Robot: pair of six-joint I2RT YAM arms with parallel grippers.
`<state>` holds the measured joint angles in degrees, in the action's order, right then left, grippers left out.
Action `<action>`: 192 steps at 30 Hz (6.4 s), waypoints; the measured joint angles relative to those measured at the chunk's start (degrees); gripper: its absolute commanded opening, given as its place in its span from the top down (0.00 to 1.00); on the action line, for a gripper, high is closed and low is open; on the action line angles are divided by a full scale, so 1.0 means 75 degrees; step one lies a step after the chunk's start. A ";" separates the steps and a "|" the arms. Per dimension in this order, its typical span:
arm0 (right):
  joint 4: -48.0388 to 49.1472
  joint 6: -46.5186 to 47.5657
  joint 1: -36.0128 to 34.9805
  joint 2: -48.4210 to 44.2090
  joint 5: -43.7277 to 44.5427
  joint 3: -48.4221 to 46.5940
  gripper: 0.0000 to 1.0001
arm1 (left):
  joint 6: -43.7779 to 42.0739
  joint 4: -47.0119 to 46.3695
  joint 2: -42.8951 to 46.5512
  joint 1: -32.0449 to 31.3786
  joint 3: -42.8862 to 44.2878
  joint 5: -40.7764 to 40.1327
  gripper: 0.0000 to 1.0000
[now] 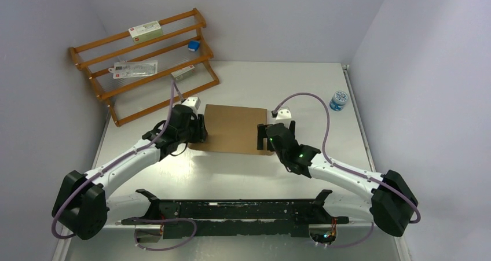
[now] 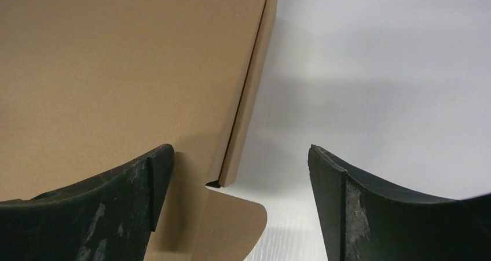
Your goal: Fold the paper box
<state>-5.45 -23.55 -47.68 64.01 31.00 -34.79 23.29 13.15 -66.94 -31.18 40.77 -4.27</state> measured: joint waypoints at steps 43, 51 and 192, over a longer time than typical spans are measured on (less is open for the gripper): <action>0.1209 0.1329 0.0329 -0.0982 -0.1979 0.0714 0.17 | 0.0985 -0.0204 0.2197 0.0000 -0.0801 -0.1769 0.14; 0.1265 0.2967 -0.1040 -0.0041 -0.2151 0.0108 0.16 | 0.0181 0.0667 0.3066 0.0029 0.0379 -0.2532 0.04; -0.3643 0.3774 0.2066 0.1402 -0.2885 -0.4648 1.00 | -0.4269 0.2328 -0.1585 0.2136 0.4199 0.2900 0.54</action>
<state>-32.77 4.75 -32.18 74.52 9.37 -69.65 -8.73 30.61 -78.83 -15.16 72.27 17.47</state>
